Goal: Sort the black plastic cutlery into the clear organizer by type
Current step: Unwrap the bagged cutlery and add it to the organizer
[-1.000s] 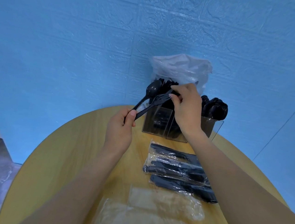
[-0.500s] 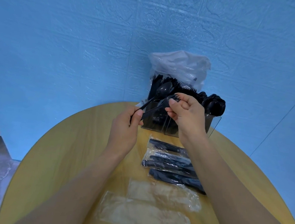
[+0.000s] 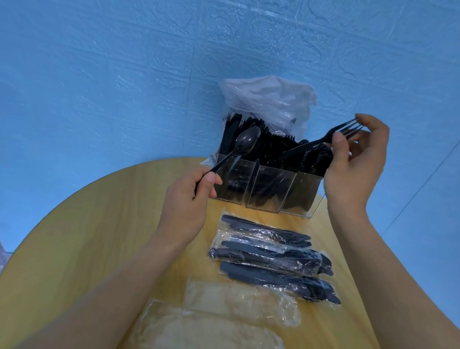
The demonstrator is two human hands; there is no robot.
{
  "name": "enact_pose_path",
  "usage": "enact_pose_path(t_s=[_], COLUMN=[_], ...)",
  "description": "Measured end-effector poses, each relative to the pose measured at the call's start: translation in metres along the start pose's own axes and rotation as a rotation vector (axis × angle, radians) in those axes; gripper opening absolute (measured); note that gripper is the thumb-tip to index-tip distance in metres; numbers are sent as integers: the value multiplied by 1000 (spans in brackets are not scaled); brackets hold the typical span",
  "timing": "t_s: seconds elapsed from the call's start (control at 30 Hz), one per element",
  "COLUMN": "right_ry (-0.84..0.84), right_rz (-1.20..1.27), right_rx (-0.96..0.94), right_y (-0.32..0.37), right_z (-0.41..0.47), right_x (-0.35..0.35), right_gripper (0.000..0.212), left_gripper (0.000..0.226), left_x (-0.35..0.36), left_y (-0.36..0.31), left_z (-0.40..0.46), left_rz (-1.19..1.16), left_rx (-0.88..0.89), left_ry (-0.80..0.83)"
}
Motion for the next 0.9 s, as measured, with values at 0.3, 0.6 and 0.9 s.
enact_pose_path(t_s=[0.3, 0.6, 0.9], right_ry=[215, 275, 504], right_rz=[-255, -577, -67], right_rx=[-57, -97, 100], right_y=[-11, -36, 9], right_z=[-7, -14, -54], right_x=[39, 54, 57], right_gripper=[28, 27, 21], left_gripper=[23, 21, 22], left_x=[1, 1, 2], left_y=[3, 2, 3], left_z=[0, 1, 1], left_rz=[-25, -19, -12], left_rx=[-36, -20, -4], left_ry=[11, 19, 51])
Point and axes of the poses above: each hand's wrist, its own z-axis towards the middle knuckle, its own x-axis out of the palm, y = z × x, the point moved 3 cm from there along z, towards the middle knuckle, and after that the axes turned 8 degrees about x, right-handed, at the moved point
